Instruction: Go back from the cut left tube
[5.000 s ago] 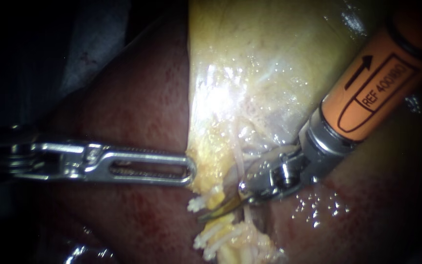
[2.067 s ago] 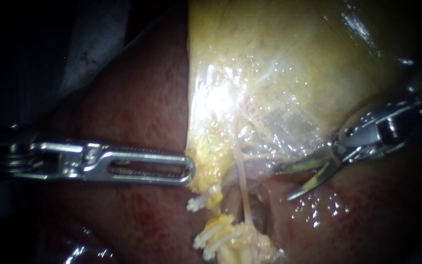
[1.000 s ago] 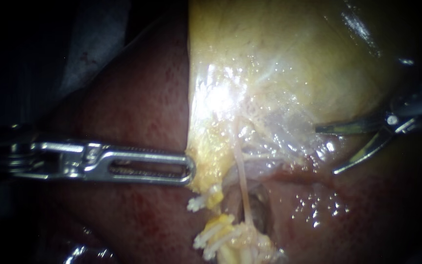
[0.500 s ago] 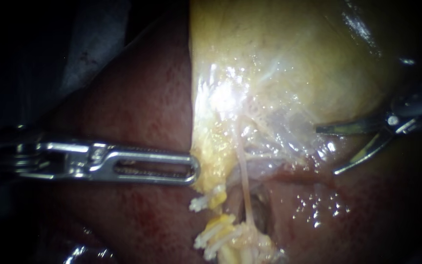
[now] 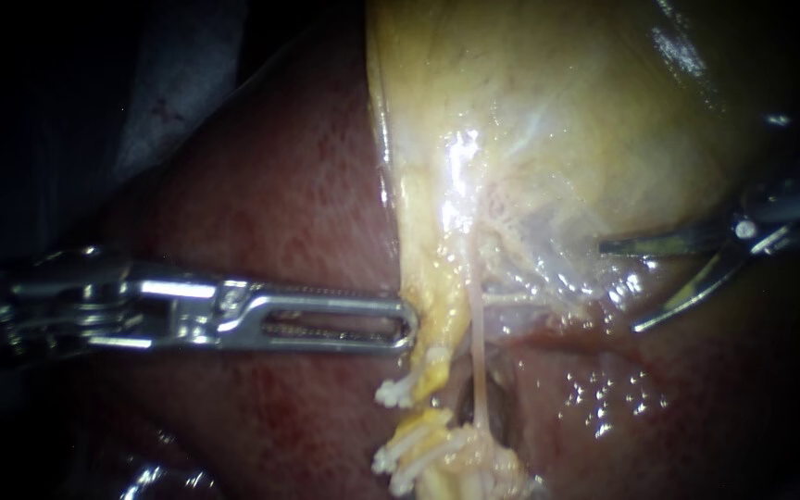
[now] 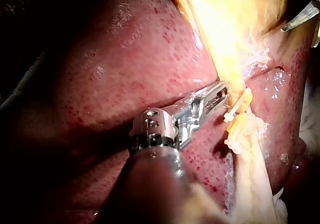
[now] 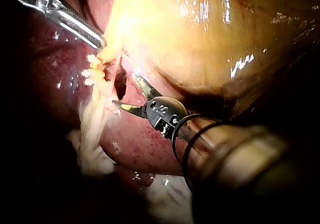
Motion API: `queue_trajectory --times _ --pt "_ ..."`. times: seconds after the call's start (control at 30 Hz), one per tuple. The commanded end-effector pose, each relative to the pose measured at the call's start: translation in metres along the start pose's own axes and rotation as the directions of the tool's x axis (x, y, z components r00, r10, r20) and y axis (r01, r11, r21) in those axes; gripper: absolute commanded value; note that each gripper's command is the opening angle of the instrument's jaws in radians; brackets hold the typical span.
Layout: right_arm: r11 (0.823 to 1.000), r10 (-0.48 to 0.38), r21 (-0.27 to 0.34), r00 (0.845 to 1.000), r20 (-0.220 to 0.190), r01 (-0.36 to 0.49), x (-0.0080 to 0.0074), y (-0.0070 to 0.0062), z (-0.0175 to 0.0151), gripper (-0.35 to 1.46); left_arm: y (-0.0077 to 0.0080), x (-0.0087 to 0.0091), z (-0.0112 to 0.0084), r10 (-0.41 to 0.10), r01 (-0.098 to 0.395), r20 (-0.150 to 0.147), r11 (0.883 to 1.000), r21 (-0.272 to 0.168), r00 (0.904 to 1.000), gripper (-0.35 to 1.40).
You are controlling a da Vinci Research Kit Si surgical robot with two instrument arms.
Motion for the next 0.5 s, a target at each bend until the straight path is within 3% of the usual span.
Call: queue_trajectory --times 0.03,0.5 --pt "1.000 0.000 0.000 1.000 0.000 0.000 0.0000 0.0000 0.0000 0.74 0.0000 0.0000 -0.0001 0.000 0.000 0.000 1.000 0.001 1.0000 -0.35" --pt "1.000 0.000 0.003 1.000 0.001 0.000 0.0000 -0.0001 0.0000 0.74 -0.0001 -0.0001 -0.0002 -0.001 0.001 -0.001 1.000 0.002 1.0000 -0.35"
